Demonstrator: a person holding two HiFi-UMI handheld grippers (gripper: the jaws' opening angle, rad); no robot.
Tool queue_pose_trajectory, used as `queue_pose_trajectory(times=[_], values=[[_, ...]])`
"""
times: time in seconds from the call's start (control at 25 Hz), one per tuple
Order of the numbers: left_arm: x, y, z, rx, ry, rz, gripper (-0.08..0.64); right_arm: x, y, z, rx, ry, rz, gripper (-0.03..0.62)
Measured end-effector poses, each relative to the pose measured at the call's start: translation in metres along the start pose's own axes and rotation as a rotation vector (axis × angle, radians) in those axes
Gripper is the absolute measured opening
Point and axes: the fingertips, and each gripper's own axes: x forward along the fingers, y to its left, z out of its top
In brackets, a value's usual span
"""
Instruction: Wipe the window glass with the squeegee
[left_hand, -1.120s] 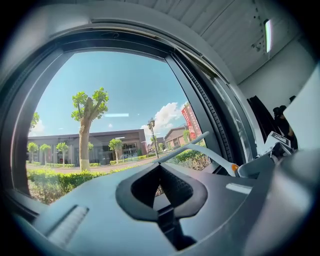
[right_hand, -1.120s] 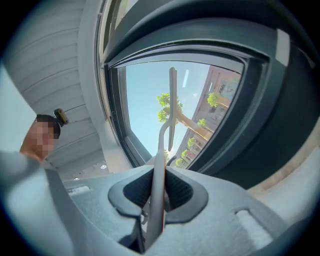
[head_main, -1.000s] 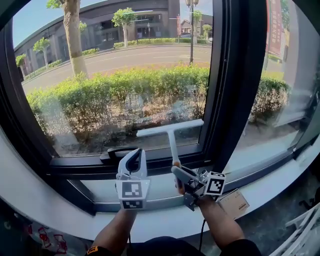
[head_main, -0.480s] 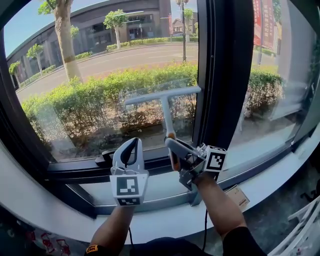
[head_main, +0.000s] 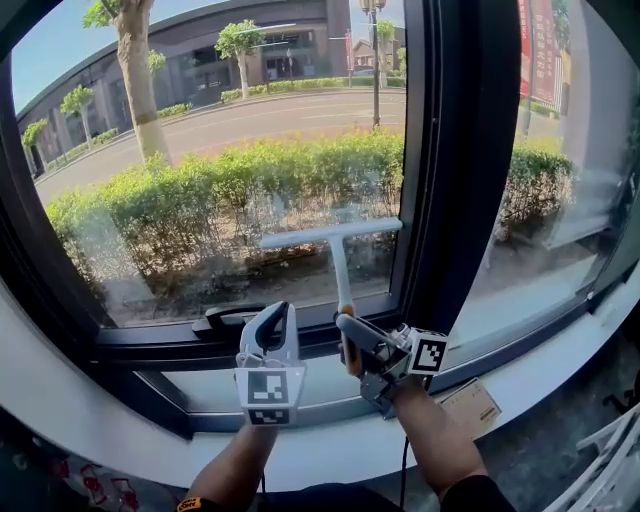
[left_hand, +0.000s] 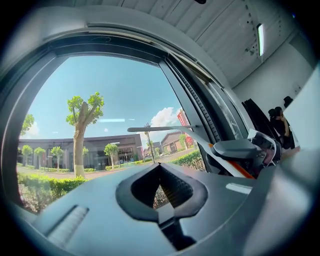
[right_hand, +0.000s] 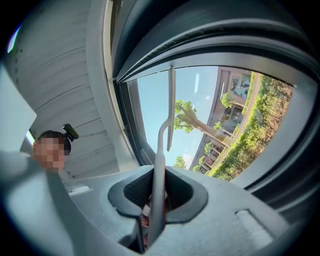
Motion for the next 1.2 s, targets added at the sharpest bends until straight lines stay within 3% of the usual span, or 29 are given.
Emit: queue_pose_trajectory(times=[0.32,0.52,1.0,1.2], values=[[-0.006,-0.050,-0.063,-0.136,0.124,-0.108,0.014,-0.047,-0.035,-0.055,0.152,-0.033,-0.071,0.049],[-0.013,-0.067,-0.104,-0.113,0.197,-0.161,0.015,-0.073,-0.058,-0.086,0.216,-0.036,-0.131,0.049],[-0.030,-0.075,-0.126,-0.141,0.226,-0.191,0.015,-0.101,-0.080,-0.110,0.191,-0.034,-0.189,0.049],[-0.037,-0.077,-0.120,-0.137,0.204,-0.216,0.014,-0.095,-0.064,-0.109,0.117,-0.006,-0.206,0.049]])
